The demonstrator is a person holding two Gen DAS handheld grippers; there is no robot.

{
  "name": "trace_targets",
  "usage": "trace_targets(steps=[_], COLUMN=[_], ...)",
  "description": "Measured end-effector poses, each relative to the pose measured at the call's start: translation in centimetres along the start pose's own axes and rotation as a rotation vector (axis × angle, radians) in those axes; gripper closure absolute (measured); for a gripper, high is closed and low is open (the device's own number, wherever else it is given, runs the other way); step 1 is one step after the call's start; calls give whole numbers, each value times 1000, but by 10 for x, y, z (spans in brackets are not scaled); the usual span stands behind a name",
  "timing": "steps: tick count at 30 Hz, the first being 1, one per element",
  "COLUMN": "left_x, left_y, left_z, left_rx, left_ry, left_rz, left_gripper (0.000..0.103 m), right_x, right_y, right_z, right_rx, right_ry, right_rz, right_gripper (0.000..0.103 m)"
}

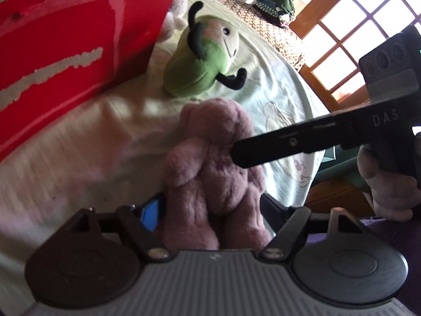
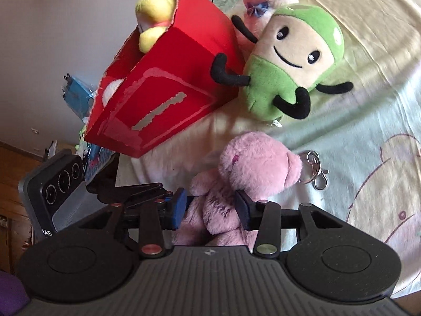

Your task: Organize objects

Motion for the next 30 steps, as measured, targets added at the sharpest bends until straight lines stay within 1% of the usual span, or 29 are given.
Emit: trace_targets(steps=[4, 7, 8, 12, 13, 14, 15, 18, 19, 21, 23, 25, 28, 30], left_x=[-8, -10, -10, -9, -9, -9, -9, -5, -4, -1, 0, 0, -5, -10], left_y=[-7, -1, 1, 4, 4, 5, 5, -2, -7, -17, -31, -49, -82, -107], left_z=[-1, 5, 7, 14, 13, 12, 11, 9, 9, 10, 12, 17, 26, 29], left_rx=[15, 13, 5, -20, -25, -27, -29, -29, -26, -23, -10, -5, -16, -25], left_ry=[-9, 20, 32, 62, 59, 54, 47, 32, 27, 21, 16, 26, 53, 63], left_rz=[37, 20, 13, 11, 7, 3, 2, 13, 21, 45, 80, 128, 228, 303], left_gripper=[27, 31, 31, 31, 31, 31, 31, 30, 30, 30, 30, 30, 30, 30], right_x=[4, 7, 7, 7, 6, 6, 6, 6, 5, 4, 4, 5, 5, -2], right_y=[-11, -16, -16, -4, 1, 7, 9, 10, 10, 6, -2, -14, -35, -53], right_z=[10, 23, 26, 35, 37, 38, 39, 25, 22, 15, 6, -10, -36, -54], right_rx=[31, 76, 82, 61, 64, 49, 34, 43, 31, 2, -11, -20, -28, -55], right_ry=[21, 52, 64, 85, 85, 94, 116, 59, 48, 34, 3, -48, -140, -200], right_rz=[15, 39, 43, 50, 47, 53, 60, 70, 69, 69, 89, 139, 221, 281], right_gripper=[59, 59, 59, 58, 56, 54, 54, 59, 62, 65, 67, 69, 70, 70])
Point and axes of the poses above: each gripper's, at about its wrist camera, not at the fingertips, and y roughly the way its jaws point, z to its right, x to its underside, the point moved 3 cm from there along y, roughly the way its jaws point, and after that the axes turned 9 degrees about -z, right-handed, at the moved point
